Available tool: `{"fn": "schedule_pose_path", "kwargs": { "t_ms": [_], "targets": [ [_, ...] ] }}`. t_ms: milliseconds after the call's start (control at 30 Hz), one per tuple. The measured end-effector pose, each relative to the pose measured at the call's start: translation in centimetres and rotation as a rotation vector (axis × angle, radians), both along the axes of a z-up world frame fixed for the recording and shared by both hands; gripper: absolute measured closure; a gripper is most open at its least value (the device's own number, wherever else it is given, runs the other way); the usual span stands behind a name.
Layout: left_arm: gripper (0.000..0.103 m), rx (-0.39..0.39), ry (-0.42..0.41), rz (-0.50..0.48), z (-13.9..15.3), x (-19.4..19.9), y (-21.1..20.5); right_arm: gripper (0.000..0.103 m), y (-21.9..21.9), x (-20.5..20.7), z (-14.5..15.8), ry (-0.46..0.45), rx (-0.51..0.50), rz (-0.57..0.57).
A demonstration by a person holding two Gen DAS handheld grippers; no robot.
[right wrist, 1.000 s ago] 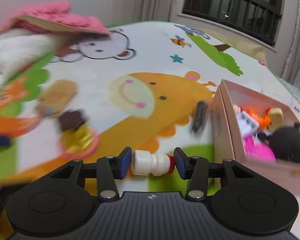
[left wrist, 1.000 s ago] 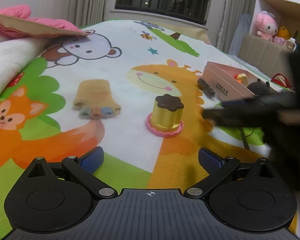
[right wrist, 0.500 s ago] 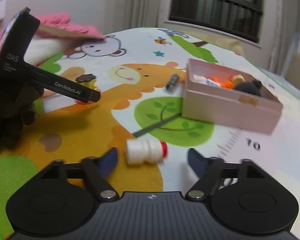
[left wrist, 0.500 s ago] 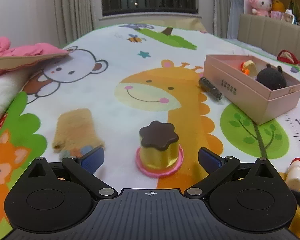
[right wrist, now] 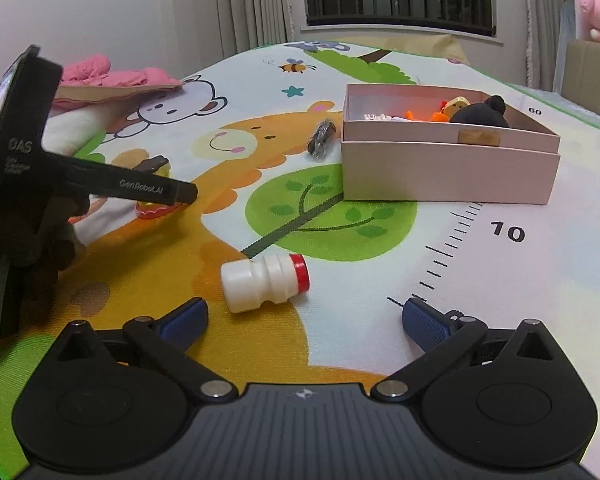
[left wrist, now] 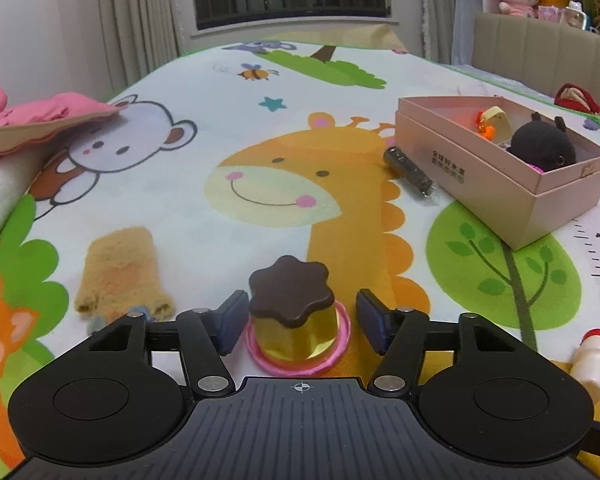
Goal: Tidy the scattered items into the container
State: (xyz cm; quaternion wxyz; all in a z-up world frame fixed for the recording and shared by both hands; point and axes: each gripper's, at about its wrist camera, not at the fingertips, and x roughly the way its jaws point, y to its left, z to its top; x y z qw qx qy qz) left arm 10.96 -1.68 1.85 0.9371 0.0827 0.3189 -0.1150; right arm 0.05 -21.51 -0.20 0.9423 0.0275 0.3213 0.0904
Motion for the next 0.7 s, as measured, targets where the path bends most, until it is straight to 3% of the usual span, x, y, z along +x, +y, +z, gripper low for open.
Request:
{"fn": "schedule_pose_path", "kwargs": {
  "t_ms": [167,433,600,700],
  "targets": [
    [0.044,-0.029,0.002,-0.041,0.1,-3.0,-0.1,0.000,-0.4,0.0,0.1,0.004,0.034,0.006],
    [0.042,-0.110,0.040,-0.159,0.6,-8.7,0.1,0.000,0.7,-0.2,0.1,0.001,-0.039,0.012],
    [0.010,-0.102,0.056,-0.168,0.2,-10.5,0.2,0.000,1.1,-0.6,0.2,-0.021,-0.070,0.008],
    [0.010,-0.090,0.058,-0.153,-0.4,-10.9,0.5,0.001,1.1,-0.6,0.2,-0.025,-0.075,0.009]
  ]
}}
